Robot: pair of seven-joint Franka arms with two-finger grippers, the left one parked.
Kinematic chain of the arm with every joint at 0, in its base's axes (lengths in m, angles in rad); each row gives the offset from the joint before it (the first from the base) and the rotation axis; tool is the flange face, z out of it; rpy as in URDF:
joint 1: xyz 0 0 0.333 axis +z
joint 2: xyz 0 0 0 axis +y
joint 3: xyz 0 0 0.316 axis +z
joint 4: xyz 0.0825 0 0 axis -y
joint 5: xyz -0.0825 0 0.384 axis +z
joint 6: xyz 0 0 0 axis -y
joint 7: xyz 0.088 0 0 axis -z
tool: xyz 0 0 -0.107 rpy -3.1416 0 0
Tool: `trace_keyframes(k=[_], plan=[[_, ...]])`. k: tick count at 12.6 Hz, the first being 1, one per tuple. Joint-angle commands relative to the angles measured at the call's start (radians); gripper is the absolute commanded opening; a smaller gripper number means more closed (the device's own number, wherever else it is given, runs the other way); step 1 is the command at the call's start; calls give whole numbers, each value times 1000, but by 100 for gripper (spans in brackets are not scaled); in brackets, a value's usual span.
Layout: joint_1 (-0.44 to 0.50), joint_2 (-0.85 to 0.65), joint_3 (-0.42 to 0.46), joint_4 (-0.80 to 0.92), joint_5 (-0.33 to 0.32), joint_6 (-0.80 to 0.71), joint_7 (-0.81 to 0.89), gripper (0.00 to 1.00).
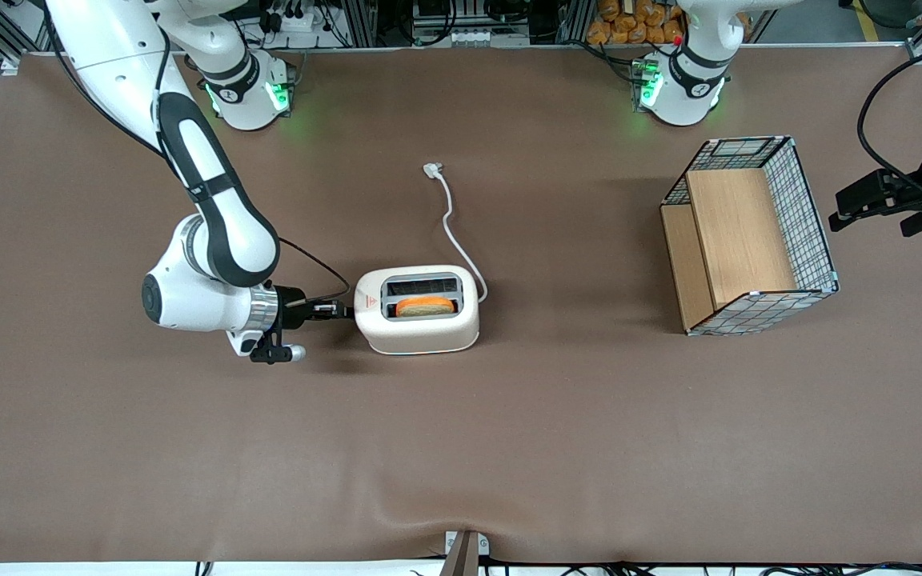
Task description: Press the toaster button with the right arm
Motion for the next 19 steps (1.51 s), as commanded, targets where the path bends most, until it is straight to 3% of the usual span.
trace_keyframes(k=[1,19], plan=[[15,31,-2,-15,34,55,-48,0],[-19,23,-5,15,25,10,-36,0]])
